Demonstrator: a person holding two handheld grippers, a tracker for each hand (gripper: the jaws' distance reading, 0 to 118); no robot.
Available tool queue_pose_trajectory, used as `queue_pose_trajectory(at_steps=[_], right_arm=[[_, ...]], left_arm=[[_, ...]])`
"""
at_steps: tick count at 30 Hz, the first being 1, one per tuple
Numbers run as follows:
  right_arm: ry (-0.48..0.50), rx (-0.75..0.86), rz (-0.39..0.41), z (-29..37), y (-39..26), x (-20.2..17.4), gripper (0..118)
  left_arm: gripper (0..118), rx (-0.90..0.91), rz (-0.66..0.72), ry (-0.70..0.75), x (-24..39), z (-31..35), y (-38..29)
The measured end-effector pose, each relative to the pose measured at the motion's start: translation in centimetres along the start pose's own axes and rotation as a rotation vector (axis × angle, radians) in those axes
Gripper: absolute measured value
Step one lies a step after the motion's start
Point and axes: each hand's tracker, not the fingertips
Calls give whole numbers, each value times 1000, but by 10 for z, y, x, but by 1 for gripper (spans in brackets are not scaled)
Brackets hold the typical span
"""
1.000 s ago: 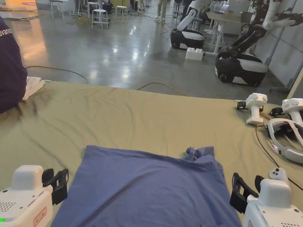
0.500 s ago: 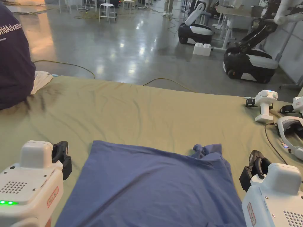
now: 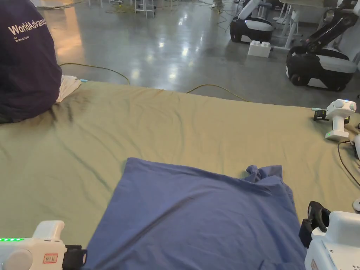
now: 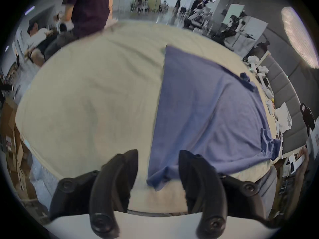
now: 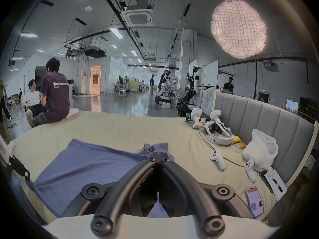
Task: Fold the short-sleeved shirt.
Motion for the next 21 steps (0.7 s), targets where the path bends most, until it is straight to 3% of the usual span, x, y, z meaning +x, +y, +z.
queue_pose_trajectory(at_steps=[6, 12, 14, 16, 18, 19, 21], right_arm=[[-4, -71, 12, 0, -18, 7, 0], [-17, -126, 6, 3, -31, 16, 0], [-20, -152, 9, 4, -35, 19, 0], [-31, -184, 13, 8, -40, 23, 0], [-49, -254, 27, 12, -43, 31, 0], [-58, -293, 39, 14, -45, 35, 3], [-57, -395, 57, 17, -49, 47, 31]], left_arm=[[58, -163, 11, 43, 0, -37, -19], [56, -104, -9, 124, 21, -32, -22], [41, -80, -88, 149, 20, -39, -23], [15, -77, -91, 122, 25, -41, -24], [10, -77, -84, 111, 25, -43, -25], [9, -76, -83, 113, 23, -43, -25], [9, -72, -80, 102, 18, -41, -24]])
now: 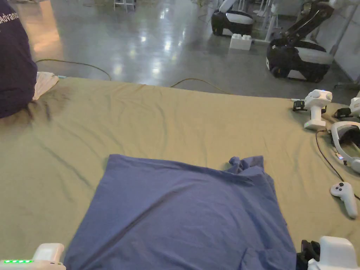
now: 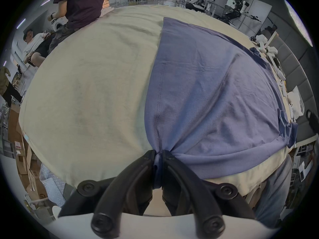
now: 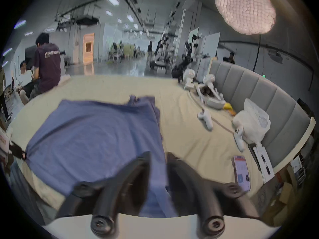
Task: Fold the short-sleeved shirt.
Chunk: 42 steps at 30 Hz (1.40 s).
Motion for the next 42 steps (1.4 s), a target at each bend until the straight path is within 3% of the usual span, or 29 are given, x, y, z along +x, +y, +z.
queue_pose_trajectory(at_steps=[1, 2, 7, 14, 18, 19, 20, 21, 29, 36, 42], right_arm=[[19, -48, -1, 0, -4, 7, 56], [36, -107, -4, -1, -9, 14, 66], [103, -326, -29, -5, -40, 33, 66], [132, -459, -9, -45, -77, 22, 66], [138, -516, -10, -60, -80, 17, 57], [142, -506, -8, -58, -77, 18, 46], [182, -497, -11, -58, -75, 19, 24], [223, -498, -20, -57, -74, 19, 12], [135, -468, 105, -29, -60, 22, 9], [131, -377, 94, -12, -21, 21, 9], [127, -295, 74, -29, 32, 13, 9]], left_arm=[[9, 4, 2, -7, -2, 0, -1], [9, 8, 11, -19, -6, 1, -1], [9, 15, 22, -44, -17, 4, 1], [9, 24, 15, -44, -1, 17, -5], [9, 22, 23, -51, 4, 20, -10], [9, 22, 25, -54, 5, 20, -11], [9, 22, 29, -57, 5, 20, -11], [9, 22, 33, -60, 3, 21, -10], [9, 30, 30, -76, 1, 35, -10], [9, 117, 32, -110, 1, 56, 4], [9, 224, 30, -121, -2, 66, 53]])
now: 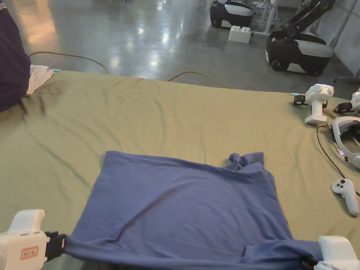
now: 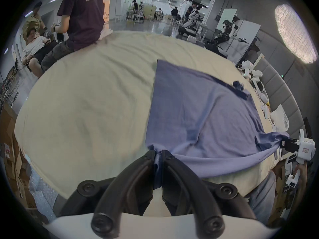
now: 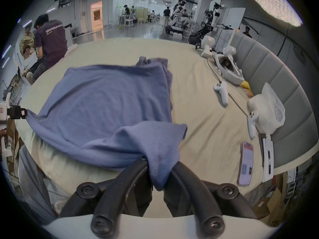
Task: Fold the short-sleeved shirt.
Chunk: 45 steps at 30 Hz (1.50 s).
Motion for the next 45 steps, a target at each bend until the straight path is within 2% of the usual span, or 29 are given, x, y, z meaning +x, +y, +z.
queue_pose_trajectory(at_steps=[9, 16, 19, 20, 21, 22, 25, 31, 35, 38, 40, 42, 43, 45], right_arm=[[5, 39, -66, -63, 82, 6, 9], [17, -62, -132, -128, 96, 6, 10], [15, -91, -152, -139, 93, 5, 17], [7, -90, -149, -138, 91, 4, 24], [2, -86, -149, -135, 91, 3, 36], [-4, -69, -151, -130, 89, 3, 44], [3, 26, -157, -107, 87, 4, 48], [-4, 321, -148, -51, 85, -3, 48], [-23, 545, -144, -14, 74, -20, 48], [-45, 664, -158, 6, 64, -35, 38], [-53, 723, -157, 15, 58, -43, 19], [-61, 756, -141, 22, 52, -51, 11], [-48, 771, -137, 24, 50, -53, 2], [-48, 809, -130, 31, 46, -59, 0]], left_arm=[[9, -13, 57, -9, -7, -62, 76], [9, -95, 93, -6, -7, -107, 95], [9, -110, 98, -10, -4, -114, 97], [10, -109, 93, -9, -2, -113, 97], [14, -106, 87, -8, 0, -111, 98], [24, -98, 75, -8, 2, -108, 98], [51, -42, 40, -18, 9, -91, 98], [51, 190, -48, -79, 35, -43, 96], [51, 381, -94, -82, 58, -8, 83], [50, 509, -121, -53, 76, 13, 66], [46, 574, -135, -25, 78, 17, 57], [30, 632, -160, -5, 84, 25, 46], [21, 653, -171, 6, 91, 30, 39], [8, 691, -180, 33, 96, 37, 30]])
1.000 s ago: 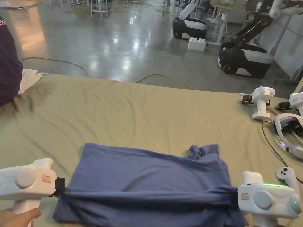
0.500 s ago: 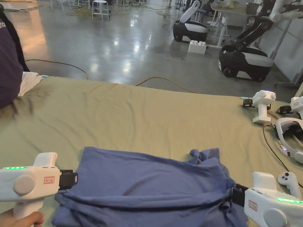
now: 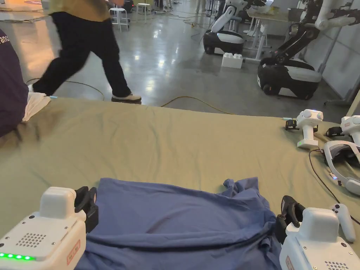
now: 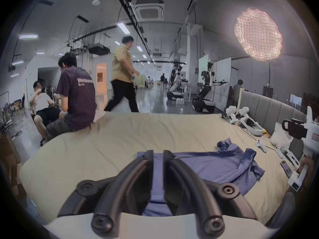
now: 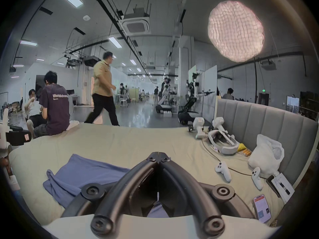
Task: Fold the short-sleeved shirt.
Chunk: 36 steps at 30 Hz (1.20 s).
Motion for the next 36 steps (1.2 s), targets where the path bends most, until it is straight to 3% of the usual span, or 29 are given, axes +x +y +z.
queue_pose_trajectory(at_steps=[3, 7, 18, 21, 23, 25, 28, 31, 34, 36], right_arm=[[5, 46, 8, 10, 3, -5, 0], [2, 60, 21, 16, 6, -7, 0], [-9, -38, 16, 7, -11, 4, 0], [-7, -78, 19, 4, -20, 6, 0], [-16, -100, 27, 4, -25, 8, 0], [-21, -115, 29, 4, -30, 11, 0], [-34, -144, 31, 5, -37, 17, 0], [-48, -169, 36, 5, -41, 25, 0], [-58, -177, 27, 2, -47, 34, 0], [-68, -199, 14, -5, -54, 42, 0]], left_arm=[[2, 55, -6, 6, 0, 13, -3], [2, 18, -26, 52, -8, 20, -7], [2, -616, 156, 32, -87, -64, -66], [29, -767, 226, -26, -96, -94, -81], [60, -834, 249, -22, -95, -108, -89], [67, -893, 220, -9, -92, -121, -98], [66, -980, 139, 11, -79, -132, -113], [62, -941, 109, 60, -63, -123, -103], [22, -910, -1, 31, -50, -111, -102], [11, -898, -38, 11, -42, -103, -100]])
